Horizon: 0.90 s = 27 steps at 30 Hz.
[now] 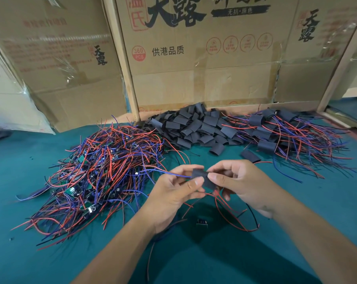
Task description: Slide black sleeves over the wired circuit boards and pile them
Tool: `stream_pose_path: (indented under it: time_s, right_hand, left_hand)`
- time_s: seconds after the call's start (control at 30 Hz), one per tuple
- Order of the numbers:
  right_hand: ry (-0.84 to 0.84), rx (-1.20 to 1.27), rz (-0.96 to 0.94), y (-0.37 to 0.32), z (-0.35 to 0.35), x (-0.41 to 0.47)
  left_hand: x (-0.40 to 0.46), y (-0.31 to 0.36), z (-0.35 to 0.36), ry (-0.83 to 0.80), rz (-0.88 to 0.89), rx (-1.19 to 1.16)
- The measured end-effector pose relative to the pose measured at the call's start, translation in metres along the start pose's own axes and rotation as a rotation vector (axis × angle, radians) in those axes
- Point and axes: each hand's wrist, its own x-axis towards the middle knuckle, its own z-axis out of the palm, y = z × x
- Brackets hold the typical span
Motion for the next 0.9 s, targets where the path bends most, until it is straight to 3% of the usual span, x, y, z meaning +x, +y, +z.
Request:
stream_pose_path:
  time_s: [0.13, 0.33, 0.5, 0.57, 0.67, 0.9]
  right_hand:
    - [0.036, -0.017, 0.0, -0.001, -0.007, 0.001]
    - [0.041, 0.014, 0.013, 0.0, -0.006, 0.001]
    - [-0.057, 0.075, 0.037, -0.004, -0.005, -0.001]
    - [-0.088, -0.092, -0.02, -0.003, -0.002, -0.004]
    - [0.009, -0.614, -0.244, -0.002, 0.005, -0.007]
    - [-0.009, -0.775, -0.366, -0.001, 0.011, -0.006]
  left_hand:
    - [0.002, 0.002, -0.003, 0.123, 0.024, 0.12]
    - [0.002, 0.002, -0.003, 0.102, 0.028, 0.026]
    - [-0.001, 0.002, 0.001, 0.054, 0.083, 0.036]
    - [-0.002, -0.001, 0.006, 0.025, 0.105, 0.116]
    - [-0.003, -0.001, 0.009, 0.025, 0.117, 0.178]
    - [-0.003, 0.001, 0.002, 0.034, 0.186, 0.385]
